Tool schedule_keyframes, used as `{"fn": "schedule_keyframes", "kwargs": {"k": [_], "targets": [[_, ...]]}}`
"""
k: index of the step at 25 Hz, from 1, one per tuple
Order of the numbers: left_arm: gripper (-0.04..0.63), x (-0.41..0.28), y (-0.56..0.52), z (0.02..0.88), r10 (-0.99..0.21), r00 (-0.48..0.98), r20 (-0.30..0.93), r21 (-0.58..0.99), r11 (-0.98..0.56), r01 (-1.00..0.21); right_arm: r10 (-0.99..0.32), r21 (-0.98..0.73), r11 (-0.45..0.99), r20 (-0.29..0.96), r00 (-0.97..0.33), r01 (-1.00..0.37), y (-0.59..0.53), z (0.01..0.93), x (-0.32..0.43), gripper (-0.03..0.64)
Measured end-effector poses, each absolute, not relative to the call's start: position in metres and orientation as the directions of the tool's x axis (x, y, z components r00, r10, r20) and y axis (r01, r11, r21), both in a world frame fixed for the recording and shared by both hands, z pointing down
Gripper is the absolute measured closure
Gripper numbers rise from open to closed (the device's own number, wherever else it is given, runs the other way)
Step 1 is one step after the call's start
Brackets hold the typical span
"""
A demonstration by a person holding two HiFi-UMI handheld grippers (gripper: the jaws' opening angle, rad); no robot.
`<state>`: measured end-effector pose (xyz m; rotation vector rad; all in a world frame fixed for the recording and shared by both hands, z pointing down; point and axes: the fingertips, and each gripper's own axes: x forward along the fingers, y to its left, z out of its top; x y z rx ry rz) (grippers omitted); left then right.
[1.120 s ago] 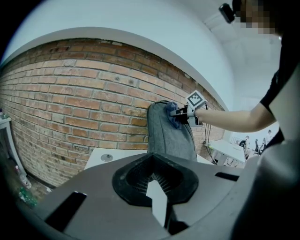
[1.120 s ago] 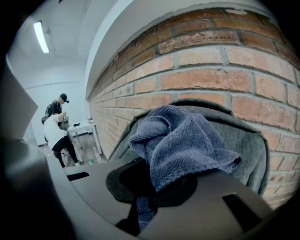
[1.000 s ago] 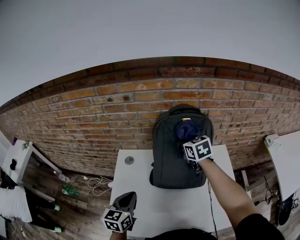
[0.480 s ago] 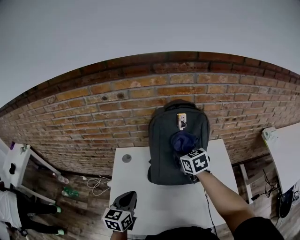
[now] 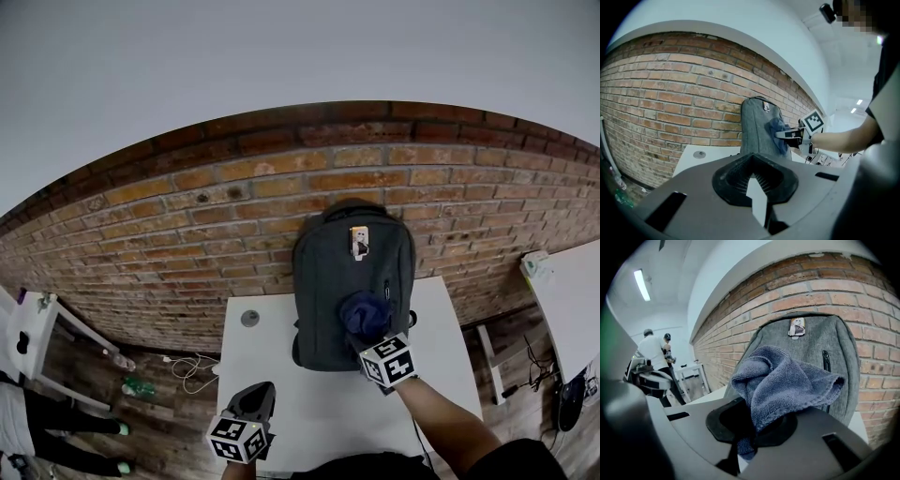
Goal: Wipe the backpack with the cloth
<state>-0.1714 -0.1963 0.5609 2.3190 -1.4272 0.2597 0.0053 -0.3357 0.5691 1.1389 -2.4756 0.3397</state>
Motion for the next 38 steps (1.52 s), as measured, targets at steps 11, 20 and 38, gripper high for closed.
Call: {"fn": "schedule_keyframes", "kwargs": {"k": [11, 20, 38], "targets": [[0.604, -0.175, -0.201, 0.56, -0.811, 0.456, 0.367, 0.236, -0.393, -0.889, -0.63, 0.018, 0.697, 0.494, -0.6, -0.717, -0.283, 0.623, 0.011, 0.578], [0.604, -0.186, -0.197, 0.561, -0.816, 0.441, 0.375, 0.235, -0.376, -0.896, -0.558, 0.005, 0.7, 0.628, -0.543, -0.714, -0.259, 0.694, 0.028, 0.578], [0.604, -0.209, -0.19, 0.566, -0.805, 0.449, 0.388, 0.233, -0.385, -0.893, -0.493, -0.042, 0.76, 0.613, -0.617, -0.649, -0.261, 0.685, -0.041, 0.578]]}}
